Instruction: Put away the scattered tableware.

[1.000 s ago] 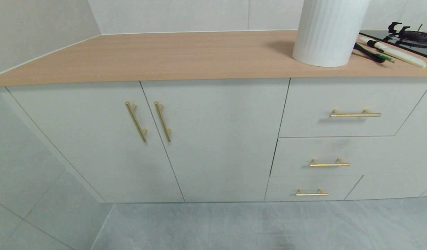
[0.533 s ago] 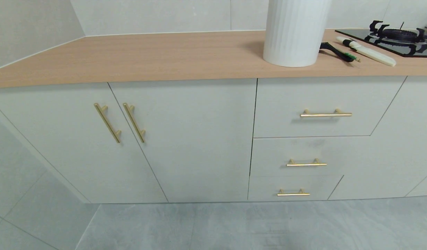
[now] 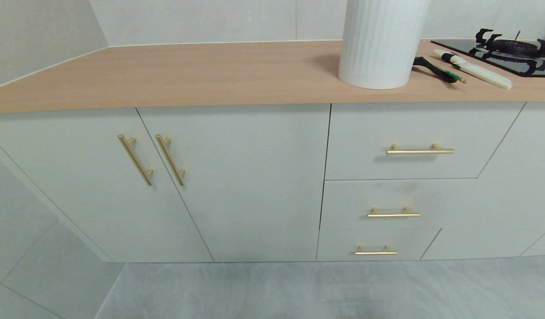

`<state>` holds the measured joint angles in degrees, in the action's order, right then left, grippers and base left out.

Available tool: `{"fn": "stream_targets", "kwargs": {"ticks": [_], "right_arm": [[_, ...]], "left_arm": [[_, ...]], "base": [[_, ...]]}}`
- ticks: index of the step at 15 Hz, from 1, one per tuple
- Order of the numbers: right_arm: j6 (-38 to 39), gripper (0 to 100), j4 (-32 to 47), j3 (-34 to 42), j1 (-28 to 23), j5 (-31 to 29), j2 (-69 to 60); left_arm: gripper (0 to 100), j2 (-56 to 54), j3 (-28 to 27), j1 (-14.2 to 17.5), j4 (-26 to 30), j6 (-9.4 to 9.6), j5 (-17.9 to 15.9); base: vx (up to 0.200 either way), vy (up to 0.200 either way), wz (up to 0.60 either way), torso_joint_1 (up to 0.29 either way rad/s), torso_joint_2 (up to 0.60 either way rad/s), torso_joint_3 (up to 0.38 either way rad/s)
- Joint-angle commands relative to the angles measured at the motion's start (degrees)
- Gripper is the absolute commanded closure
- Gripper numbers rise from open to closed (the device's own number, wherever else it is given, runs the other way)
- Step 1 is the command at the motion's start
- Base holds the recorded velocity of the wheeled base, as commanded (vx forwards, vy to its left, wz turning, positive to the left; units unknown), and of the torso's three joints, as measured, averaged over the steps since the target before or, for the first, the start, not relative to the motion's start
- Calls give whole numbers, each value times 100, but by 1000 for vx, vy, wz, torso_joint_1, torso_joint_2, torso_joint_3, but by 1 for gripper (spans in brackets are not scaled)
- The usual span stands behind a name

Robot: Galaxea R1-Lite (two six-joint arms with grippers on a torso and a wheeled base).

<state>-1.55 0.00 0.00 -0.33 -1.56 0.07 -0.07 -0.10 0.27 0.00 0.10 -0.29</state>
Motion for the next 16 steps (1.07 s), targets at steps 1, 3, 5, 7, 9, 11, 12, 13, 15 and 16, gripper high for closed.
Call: {"fn": "stream_targets", "kwargs": {"ticks": [1,3,5,7,9,11,12,13,15,16], "right_arm": [[-3,0,0,0,-2,-2,1],[-3,0,0,0,-2,-2,10],[-3,0,0,0,-2,-2,10],[-3,0,0,0,-2,-2,10],[-3,0,0,0,-2,-2,1],[-12,0,-35,0,-2,-11,1],[14,0,-114,-79,-2,-11,1],[243,0,-167,-598,7,24,1],[295,0,255,-888,50,402,195],[295,0,448,-914,59,648,441]], "left_arm": [[0,7,1,0,0,-1,3],[0,7,1,0,0,-1,3],[0,7,1,0,0,-1,3],[0,7,1,0,0,-1,3],[0,7,1,0,0,-1,3],[0,7,1,0,0,-1,3],[0,7,1,0,0,-1,3],[0,7,1,0,0,-1,3],[0,7,1,0,0,-1,3],[0,7,1,0,0,-1,3]], "base": [[200,0,0,2,2,2],[200,0,0,5,2,-2],[100,0,0,1,1,-1],[0,0,0,0,0,0],[0,0,0,0,0,0],[0,0,0,0,0,0],[0,0,0,0,0,0],[0,0,0,0,0,0],[0,0,0,0,0,0],[0,0,0,0,0,0]]}}
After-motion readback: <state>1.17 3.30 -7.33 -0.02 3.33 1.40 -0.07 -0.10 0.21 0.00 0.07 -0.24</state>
